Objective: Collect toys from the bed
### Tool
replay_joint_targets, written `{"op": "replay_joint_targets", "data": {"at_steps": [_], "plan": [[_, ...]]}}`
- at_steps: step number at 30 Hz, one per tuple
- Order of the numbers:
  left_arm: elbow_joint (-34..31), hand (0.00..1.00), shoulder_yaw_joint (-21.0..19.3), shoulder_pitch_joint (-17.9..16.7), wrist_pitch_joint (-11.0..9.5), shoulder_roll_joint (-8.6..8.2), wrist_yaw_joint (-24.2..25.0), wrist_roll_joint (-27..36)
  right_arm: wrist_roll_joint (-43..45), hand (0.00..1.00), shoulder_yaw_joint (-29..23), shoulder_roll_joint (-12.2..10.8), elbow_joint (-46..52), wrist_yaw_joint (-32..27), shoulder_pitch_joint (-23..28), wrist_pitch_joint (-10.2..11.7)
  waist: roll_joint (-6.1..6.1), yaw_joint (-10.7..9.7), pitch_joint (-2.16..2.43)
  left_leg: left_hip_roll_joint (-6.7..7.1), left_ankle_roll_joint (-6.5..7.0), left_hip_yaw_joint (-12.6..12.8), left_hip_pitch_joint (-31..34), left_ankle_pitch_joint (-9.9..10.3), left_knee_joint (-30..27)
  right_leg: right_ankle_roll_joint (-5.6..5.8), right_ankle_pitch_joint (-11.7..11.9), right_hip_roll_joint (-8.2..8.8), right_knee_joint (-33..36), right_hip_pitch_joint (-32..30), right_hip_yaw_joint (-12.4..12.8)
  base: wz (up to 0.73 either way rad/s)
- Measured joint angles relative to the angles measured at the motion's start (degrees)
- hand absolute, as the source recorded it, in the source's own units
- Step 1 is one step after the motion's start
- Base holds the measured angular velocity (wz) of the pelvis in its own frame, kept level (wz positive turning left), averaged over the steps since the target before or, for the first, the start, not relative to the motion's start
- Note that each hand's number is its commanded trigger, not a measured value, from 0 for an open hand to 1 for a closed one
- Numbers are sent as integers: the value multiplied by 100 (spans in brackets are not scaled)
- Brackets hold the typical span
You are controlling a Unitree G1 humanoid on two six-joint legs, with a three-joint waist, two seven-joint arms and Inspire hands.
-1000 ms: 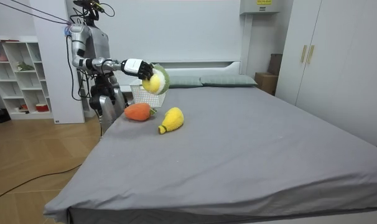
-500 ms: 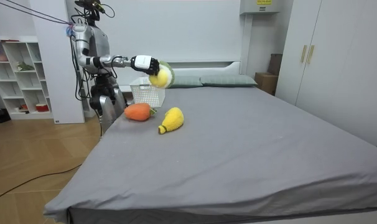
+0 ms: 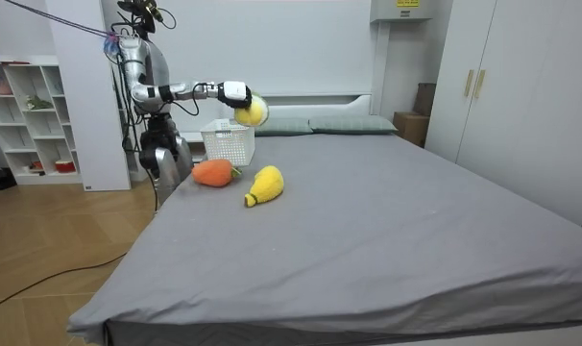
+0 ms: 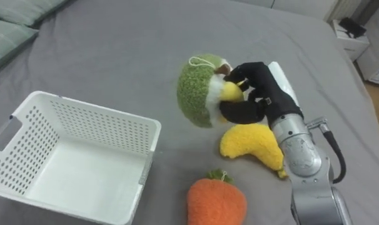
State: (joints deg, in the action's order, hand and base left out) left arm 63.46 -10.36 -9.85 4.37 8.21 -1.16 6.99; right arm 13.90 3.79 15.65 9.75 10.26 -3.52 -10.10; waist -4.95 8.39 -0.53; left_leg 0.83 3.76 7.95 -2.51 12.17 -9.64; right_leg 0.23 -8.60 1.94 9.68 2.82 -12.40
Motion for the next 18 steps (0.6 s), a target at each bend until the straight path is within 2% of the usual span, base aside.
{"op": "replay_joint_targets", "data": {"at_steps": [6,12,18], "plan": [[-46,0,201,149,11,-48,66,1,49,100,476,-164,39,381,-184,-2,98,212,29,-1,-3,-41,0,-19,-26,0,0,2,-7,10,-25,4],[-58,0,230,177,16,-35,155,26,28,100,721,-266,39,563,-229,-6,92,304,34,1,-3,-55,-7,-21,-24,0,0,5,-10,31,-37,1],[-86,0,384,198,33,24,164,24,14,100,1197,-253,31,813,-241,-217,79,333,24,3,-5,-59,0,-24,3,0,0,1,-7,21,-36,0]]}}
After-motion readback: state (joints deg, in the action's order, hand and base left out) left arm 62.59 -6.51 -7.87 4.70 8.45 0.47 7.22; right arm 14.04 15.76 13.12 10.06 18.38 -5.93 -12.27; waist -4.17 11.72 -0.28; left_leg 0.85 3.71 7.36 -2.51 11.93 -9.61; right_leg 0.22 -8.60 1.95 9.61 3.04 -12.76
